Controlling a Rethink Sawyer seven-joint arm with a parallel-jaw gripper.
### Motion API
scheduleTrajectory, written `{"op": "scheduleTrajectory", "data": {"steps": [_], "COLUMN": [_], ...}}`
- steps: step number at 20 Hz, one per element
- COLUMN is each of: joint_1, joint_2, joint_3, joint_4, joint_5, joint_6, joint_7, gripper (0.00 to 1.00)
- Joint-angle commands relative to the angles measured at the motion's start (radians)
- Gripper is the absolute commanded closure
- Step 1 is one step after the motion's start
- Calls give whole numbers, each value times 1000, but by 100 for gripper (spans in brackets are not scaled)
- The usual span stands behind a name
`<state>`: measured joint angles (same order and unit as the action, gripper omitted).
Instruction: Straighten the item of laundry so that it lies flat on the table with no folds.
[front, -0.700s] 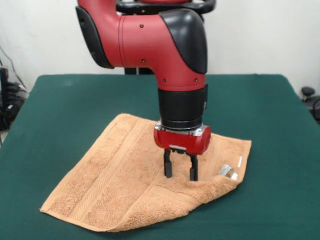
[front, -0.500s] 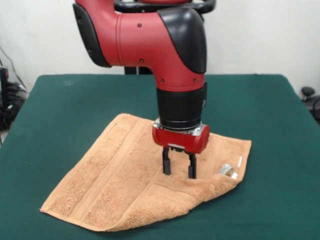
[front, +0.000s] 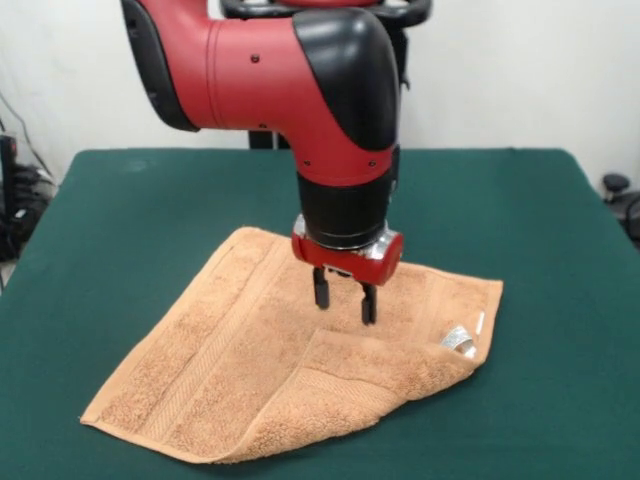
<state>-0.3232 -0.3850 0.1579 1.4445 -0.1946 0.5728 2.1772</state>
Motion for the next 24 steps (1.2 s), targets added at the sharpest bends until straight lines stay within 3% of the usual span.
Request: {"op": "scheduleTrajectory", "data": {"steps": [1, 16, 24], "joint_1": [-2, -15, -30], "joint_2": [17, 105, 112], "joint_3": [46, 44, 30], "joint_4": [-1, -116, 1], "joint_5": [-14, -36, -88], "joint_6": [82, 90, -54], "joint_7": [-38, -59, -40], "gripper": [0, 0, 0]}}
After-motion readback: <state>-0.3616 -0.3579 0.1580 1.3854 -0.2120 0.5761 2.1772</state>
